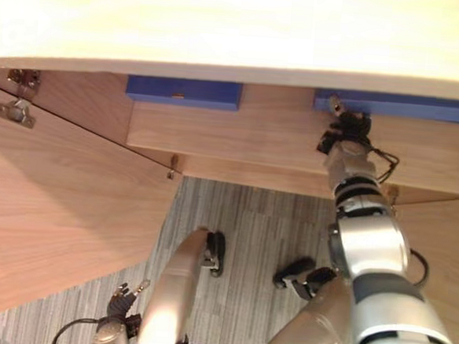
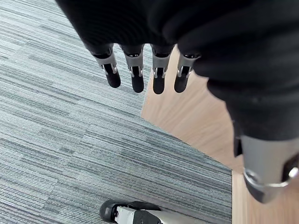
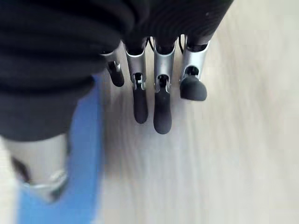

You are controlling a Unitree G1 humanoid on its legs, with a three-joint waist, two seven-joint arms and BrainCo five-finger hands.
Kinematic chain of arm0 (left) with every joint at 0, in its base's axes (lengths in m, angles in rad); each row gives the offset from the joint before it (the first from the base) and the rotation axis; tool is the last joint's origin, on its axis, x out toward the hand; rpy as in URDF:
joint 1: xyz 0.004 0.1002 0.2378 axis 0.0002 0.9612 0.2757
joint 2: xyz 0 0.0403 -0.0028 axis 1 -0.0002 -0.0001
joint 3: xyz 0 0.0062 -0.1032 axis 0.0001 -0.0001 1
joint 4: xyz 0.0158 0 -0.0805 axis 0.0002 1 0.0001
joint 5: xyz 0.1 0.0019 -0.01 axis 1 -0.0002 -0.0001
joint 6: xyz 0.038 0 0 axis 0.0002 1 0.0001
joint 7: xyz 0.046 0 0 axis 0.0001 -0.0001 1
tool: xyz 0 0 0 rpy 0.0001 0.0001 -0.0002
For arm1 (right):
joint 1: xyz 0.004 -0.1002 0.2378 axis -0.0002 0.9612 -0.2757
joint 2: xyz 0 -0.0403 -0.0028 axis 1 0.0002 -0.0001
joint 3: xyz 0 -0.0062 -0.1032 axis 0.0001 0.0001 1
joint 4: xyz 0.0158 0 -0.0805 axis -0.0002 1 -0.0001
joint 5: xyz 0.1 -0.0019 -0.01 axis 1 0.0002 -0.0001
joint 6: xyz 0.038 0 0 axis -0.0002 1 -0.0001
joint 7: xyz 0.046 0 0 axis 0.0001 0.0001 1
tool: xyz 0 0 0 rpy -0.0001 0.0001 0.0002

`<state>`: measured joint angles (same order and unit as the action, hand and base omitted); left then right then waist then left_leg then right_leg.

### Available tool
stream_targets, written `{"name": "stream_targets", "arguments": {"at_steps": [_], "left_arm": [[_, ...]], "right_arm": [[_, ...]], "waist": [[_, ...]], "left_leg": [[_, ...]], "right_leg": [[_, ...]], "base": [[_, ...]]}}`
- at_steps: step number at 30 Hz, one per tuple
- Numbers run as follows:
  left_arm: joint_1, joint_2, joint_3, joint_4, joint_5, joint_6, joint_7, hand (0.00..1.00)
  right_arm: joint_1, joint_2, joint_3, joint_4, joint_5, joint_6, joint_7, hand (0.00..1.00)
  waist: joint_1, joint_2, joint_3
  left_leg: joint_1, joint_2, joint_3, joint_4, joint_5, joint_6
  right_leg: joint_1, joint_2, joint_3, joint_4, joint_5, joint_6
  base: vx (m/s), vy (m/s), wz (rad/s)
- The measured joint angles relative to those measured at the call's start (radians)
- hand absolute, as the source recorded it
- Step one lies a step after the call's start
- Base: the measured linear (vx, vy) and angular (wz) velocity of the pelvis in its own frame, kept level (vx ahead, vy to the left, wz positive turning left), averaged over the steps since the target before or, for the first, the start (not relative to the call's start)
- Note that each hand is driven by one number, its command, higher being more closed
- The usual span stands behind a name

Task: Walk over to the cabinet, pick up the folder, carry it to the office cabinet, place the folder inside the office cabinet, then close the office cabinet door

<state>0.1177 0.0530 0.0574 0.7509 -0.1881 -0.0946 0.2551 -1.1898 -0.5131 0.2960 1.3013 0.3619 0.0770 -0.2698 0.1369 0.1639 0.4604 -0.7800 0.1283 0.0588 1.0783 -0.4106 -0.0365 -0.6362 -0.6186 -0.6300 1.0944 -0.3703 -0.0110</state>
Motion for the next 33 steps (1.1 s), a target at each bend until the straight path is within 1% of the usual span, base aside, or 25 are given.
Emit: {"name": "stream_targets", "arguments": {"at_steps": [2,4,6,10,11,15,17,20,23,25,26,27,28,29,30,31,33], "left_arm": [[0.016,0.013,-0.010,-0.031,0.013,0.000,-0.036,0.00],[0.032,0.021,-0.017,-0.056,0.038,0.001,-0.082,0.00],[0.036,0.027,-0.024,-0.060,0.039,0.002,-0.112,0.00],[0.051,0.034,-0.028,-0.085,0.043,0.007,-0.155,0.00],[0.052,0.037,-0.028,-0.086,0.044,0.009,-0.167,0.00],[0.053,0.043,-0.029,-0.084,0.045,0.013,-0.200,0.00],[0.053,0.045,-0.031,-0.083,0.046,0.013,-0.206,0.00],[0.051,0.047,-0.031,-0.082,0.042,0.017,-0.206,0.00],[0.046,0.048,-0.031,-0.081,0.039,0.018,-0.208,0.00],[0.041,0.058,-0.031,-0.083,0.039,0.017,-0.220,0.00],[0.041,0.060,-0.031,-0.084,0.039,0.016,-0.222,0.00],[0.040,0.064,-0.030,-0.083,0.040,0.016,-0.226,0.00],[0.040,0.066,-0.030,-0.083,0.041,0.016,-0.228,0.00],[0.039,0.069,-0.029,-0.082,0.044,0.016,-0.229,0.00],[0.039,0.069,-0.021,-0.079,0.053,0.017,-0.235,0.00],[0.038,0.070,-0.015,-0.072,0.062,0.017,-0.238,0.00],[0.035,0.073,0.023,-0.060,0.071,0.018,-0.243,0.00]], "right_arm": [[0.000,-0.021,0.057,0.015,-0.160,0.006,0.067,0.00],[0.011,-0.036,0.099,0.039,-0.356,0.013,0.137,0.00],[0.030,-0.039,0.099,0.038,-0.437,0.010,0.175,0.00],[0.053,-0.063,0.099,0.015,-0.553,-0.013,0.233,0.00],[0.059,-0.074,0.099,0.008,-0.587,-0.021,0.259,0.00],[0.095,-0.096,0.100,-0.028,-0.657,-0.033,0.340,0.00],[0.104,-0.100,0.110,-0.035,-0.659,-0.034,0.358,0.00],[0.114,-0.104,0.151,-0.057,-0.659,-0.034,0.400,0.00],[0.157,-0.082,0.164,-0.075,-0.660,-0.029,0.444,0.00],[0.186,-0.036,0.159,-0.085,-0.683,-0.019,0.479,0.00],[0.191,-0.026,0.157,-0.091,-0.702,-0.019,0.484,0.00],[0.197,-0.008,0.138,-0.095,-0.724,-0.020,0.492,0.00],[0.203,0.003,0.111,-0.095,-0.742,-0.020,0.496,0.00],[0.218,0.019,0.063,-0.095,-0.750,-0.019,0.501,0.00],[0.245,0.034,0.030,-0.101,-0.763,-0.018,0.502,0.00],[0.262,0.044,0.026,-0.110,-0.772,-0.018,0.502,0.00],[0.354,0.088,0.006,-0.170,-0.776,-0.020,0.505,0.00]], "waist": [[-0.002,-0.008,0.002],[0.002,-0.010,0.002],[0.004,-0.012,0.001],[0.003,-0.017,-0.001],[0.004,-0.021,-0.002],[0.011,-0.029,-0.003],[0.010,-0.033,-0.003],[0.011,-0.037,-0.004],[0.007,-0.042,-0.004],[0.003,-0.058,-0.006],[0.001,-0.061,-0.006],[-0.004,-0.067,-0.008],[-0.005,-0.070,-0.010],[-0.007,-0.076,-0.013],[-0.006,-0.086,-0.026],[-0.007,-0.095,-0.037],[-0.015,-0.137,-0.088]], "left_leg": [[0.007,0.001,-0.003,-0.018,0.012,-0.004],[0.026,0.000,-0.005,-0.040,0.022,-0.007],[0.032,0.003,-0.005,-0.054,0.029,-0.006],[0.032,0.006,-0.004,-0.070,0.041,-0.008],[0.033,0.006,-0.003,-0.077,0.046,-0.008],[0.060,0.018,0.011,-0.116,0.062,-0.004],[0.076,0.017,0.017,-0.143,0.074,-0.005],[0.114,0.024,0.037,-0.210,0.104,-0.007],[0.212,0.028,0.060,-0.329,0.151,-0.011],[0.323,0.029,0.093,-0.468,0.207,-0.013],[0.347,0.031,0.102,-0.504,0.221,-0.014],[0.389,0.035,0.116,-0.570,0.251,-0.018],[0.410,0.036,0.122,-0.603,0.266,-0.019],[0.454,0.042,0.136,-0.665,0.296,-0.024],[0.494,0.051,0.153,-0.724,0.319,-0.030],[0.510,0.054,0.158,-0.749,0.330,-0.035],[0.554,0.062,0.178,-0.824,0.356,-0.044]], "right_leg": [[0.010,0.007,-0.010,-0.014,0.004,-0.004],[0.030,0.012,-0.020,-0.030,0.007,-0.007],[0.034,0.019,-0.022,-0.043,0.012,-0.010],[0.035,0.028,-0.028,-0.059,0.022,-0.016],[0.034,0.030,-0.028,-0.067,0.027,-0.017],[0.051,0.059,-0.029,-0.119,0.056,-0.017],[0.061,0.069,-0.030,-0.145,0.069,-0.017],[0.082,0.100,-0.032,-0.218,0.107,-0.020],[0.161,0.148,-0.047,-0.342,0.163,-0.015],[0.239,0.204,-0.050,-0.482,0.225,-0.010],[0.256,0.222,-0.050,-0.520,0.242,-0.010],[0.286,0.256,-0.050,-0.594,0.277,-0.011],[0.301,0.273,-0.050,-0.632,0.295,-0.012],[0.337,0.312,-0.050,-0.712,0.333,-0.011],[0.373,0.356,-0.049,-0.798,0.373,-0.013],[0.389,0.378,-0.047,-0.838,0.392,-0.014],[0.438,0.447,-0.033,-0.989,0.462,-0.015]], "base": [[0.02,-0.062,0.03],[0.02,-0.065,0.05],[0.01,-0.045,-0.01],[0.01,-0.018,-0.01],[0.00,0.000,0.00],[0.01,0.004,-0.12],[0.03,-0.002,-0.08],[0.05,-0.013,-0.16],[0.07,-0.035,-0.17],[0.08,-0.057,-0.29],[0.07,-0.057,-0.33],[0.06,-0.056,-0.28],[0.06,-0.062,-0.32],[0.07,-0.073,-0.35],[0.07,-0.088,-0.36],[0.08,-0.104,-0.35],[0.07,-0.095,-0.33]]}}
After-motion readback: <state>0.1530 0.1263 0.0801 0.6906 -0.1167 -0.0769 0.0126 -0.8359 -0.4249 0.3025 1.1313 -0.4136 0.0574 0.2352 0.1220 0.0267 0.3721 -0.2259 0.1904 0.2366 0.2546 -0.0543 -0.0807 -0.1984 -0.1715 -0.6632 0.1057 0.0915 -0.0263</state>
